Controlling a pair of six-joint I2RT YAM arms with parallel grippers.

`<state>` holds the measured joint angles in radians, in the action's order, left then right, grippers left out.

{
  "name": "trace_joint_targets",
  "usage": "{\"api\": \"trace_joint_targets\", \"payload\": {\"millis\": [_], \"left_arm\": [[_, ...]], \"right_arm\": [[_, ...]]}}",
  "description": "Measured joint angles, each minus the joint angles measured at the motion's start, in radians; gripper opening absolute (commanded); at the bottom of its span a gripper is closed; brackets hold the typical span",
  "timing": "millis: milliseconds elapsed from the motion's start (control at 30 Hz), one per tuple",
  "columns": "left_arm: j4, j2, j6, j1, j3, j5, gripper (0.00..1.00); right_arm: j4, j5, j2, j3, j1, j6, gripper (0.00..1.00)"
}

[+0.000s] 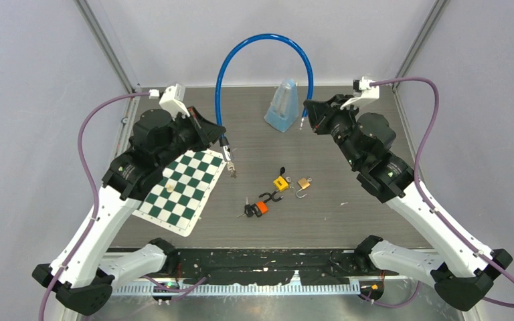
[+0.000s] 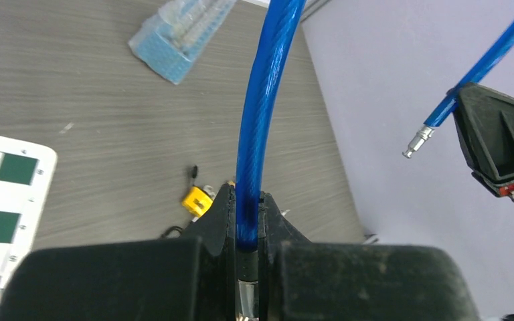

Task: Lock with the key
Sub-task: Lock the lock.

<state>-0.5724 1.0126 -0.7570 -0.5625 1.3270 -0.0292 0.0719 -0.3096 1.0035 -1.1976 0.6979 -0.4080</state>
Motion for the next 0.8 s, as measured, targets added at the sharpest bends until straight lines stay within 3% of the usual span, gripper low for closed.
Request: {"api": "trace_joint_targets", "payload": {"millis": [433,800], "left_arm": [[-0.04,0.112,-0.327,0.001,0.183,-0.015,0.0],[-0.043,0.164,-0.522,0.044,0.193,-0.118,0.0]], "right_arm": [[-0.328,-0.004,0.108,-0.016,0.215,0.166,0.05],[-0.427,0.039,0.149,-0.023,0.25,0.263,0.05]]}}
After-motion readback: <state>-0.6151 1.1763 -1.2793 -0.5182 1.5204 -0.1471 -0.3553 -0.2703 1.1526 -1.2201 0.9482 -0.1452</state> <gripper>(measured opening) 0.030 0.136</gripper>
